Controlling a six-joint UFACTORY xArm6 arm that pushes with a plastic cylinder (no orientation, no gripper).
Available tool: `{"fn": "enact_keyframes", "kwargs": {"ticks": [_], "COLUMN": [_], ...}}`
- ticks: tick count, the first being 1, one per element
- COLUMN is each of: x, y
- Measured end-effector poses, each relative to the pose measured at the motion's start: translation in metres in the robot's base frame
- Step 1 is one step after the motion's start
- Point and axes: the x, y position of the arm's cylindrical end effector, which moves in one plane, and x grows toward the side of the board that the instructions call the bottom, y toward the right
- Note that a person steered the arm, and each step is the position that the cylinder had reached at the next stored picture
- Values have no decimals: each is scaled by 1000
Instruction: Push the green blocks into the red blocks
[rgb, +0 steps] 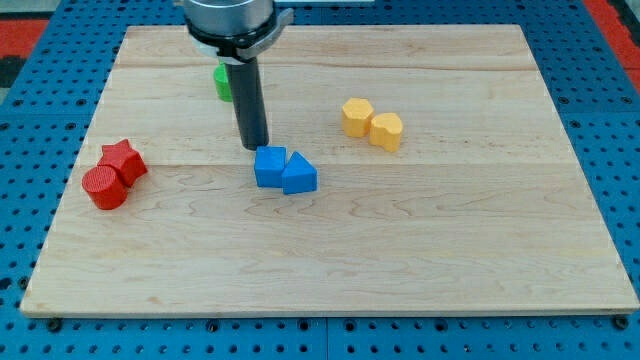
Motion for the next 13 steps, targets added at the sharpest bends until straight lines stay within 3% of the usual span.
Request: {"fn": "enact_keyframes", "kwargs": {"ticks": [1, 2, 3, 5, 6, 8, 9, 11, 12, 13], "x": [-7, 0, -4, -164, -183, -106, -67, 10, -35, -28], "y": [6, 64, 41, 29, -21, -51, -34, -95, -80, -33]}}
